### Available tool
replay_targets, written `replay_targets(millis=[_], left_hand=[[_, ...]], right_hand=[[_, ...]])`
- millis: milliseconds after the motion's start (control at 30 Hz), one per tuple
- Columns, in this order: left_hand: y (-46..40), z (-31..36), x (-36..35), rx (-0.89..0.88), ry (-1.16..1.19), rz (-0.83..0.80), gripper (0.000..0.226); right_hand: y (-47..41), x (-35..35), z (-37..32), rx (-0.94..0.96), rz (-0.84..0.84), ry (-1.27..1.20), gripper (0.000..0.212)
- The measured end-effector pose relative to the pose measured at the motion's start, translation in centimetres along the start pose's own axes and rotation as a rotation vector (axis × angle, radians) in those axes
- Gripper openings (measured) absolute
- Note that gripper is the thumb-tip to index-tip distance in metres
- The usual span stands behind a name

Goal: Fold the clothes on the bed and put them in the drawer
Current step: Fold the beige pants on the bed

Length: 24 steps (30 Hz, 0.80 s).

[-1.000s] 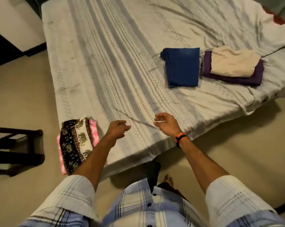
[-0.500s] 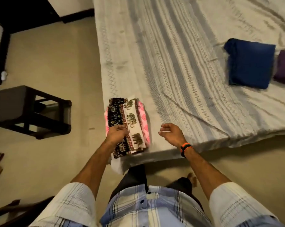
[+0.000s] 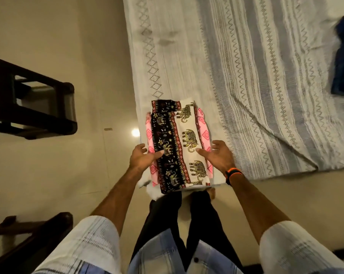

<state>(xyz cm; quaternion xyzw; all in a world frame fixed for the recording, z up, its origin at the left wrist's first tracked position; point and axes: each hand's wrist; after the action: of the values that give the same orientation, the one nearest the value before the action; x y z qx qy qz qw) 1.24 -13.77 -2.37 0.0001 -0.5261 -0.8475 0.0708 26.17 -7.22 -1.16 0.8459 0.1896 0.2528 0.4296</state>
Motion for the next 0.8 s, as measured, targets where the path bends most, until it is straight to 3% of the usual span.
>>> replay_targets(millis=[67, 167, 367, 467, 600, 800], left_hand=[[-2.1, -0.4, 0.2, 0.003, 0.013, -0.048, 0.097], [-3.8, -1.2, -0.2, -0.018, 0.059, -0.085, 0.067], [-5.7, -2.0, -0.5, 0.003, -0.005, -0.033, 0.092], [-5.7, -1.9, 0.1, 0.032, 0.003, -0.025, 0.099], [-5.7, -2.2, 0.4, 0.020, 0.065, -0.061, 0.090], [-4.9, -2.0, 0.6, -0.003, 0.125, -0.145, 0.077]], right_hand=[[-1.9, -0.6, -0.1, -0.004, -0.038, 0.001, 0.076], [-4.0, -1.6, 0.7, 0.000, -0.146, -0.024, 0.076], [-5.6, -3.1, 1.0, -0.001, -0.213, -0.207, 0.063], [-5.8, -3.0, 0.5, -0.006, -0.317, -0.302, 0.067], [-5.8, -3.6, 0.2, -0.003, -0.411, -0.365, 0.065], [-3.8, -4.6, 0.5, 0.042, -0.365, -0.524, 0.048]])
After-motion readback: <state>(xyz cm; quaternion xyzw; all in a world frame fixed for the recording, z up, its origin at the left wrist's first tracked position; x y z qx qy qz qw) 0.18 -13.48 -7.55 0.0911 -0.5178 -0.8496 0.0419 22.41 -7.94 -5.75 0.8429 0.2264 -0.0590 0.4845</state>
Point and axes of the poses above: each hand's wrist, its own y-axis away from the middle knuckle, its own x-axis out of the back of the hand, z = x × y, and after that the axes turned 13 degrees about -z, right-handed
